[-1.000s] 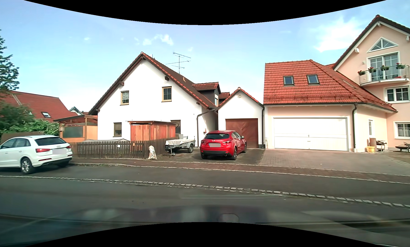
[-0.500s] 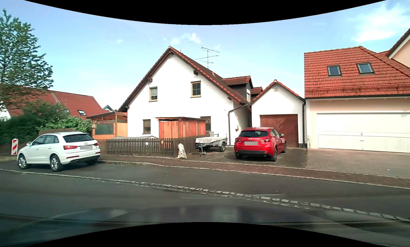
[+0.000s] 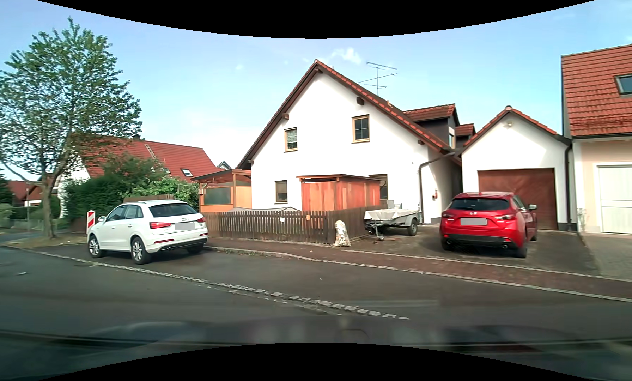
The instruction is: Follow the waypoints while adhering to traffic rules and regulations
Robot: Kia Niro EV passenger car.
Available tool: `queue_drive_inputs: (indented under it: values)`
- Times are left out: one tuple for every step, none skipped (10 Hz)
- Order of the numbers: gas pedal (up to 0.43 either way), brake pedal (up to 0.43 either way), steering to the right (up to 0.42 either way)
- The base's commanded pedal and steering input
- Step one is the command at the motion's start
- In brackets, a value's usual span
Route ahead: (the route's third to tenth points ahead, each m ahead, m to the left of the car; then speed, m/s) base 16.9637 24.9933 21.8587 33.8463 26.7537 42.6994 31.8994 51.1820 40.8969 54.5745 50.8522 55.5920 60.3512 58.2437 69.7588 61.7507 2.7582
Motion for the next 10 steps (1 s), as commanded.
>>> queue_drive_inputs:
  values:
    - [0.087,0.000,-0.563]
    - [0.087,0.000,-0.558]
    - [0.087,0.000,-0.556]
    - [0.087,0.000,-0.556]
    - [0.087,0.000,-0.556]
    - [0.087,0.000,-0.558]
    - [0.087,0.000,-0.565]
    - [0.087,0.000,-0.572]
    - [0.079,0.000,-0.575]
    - [0.079,0.000,-0.575]
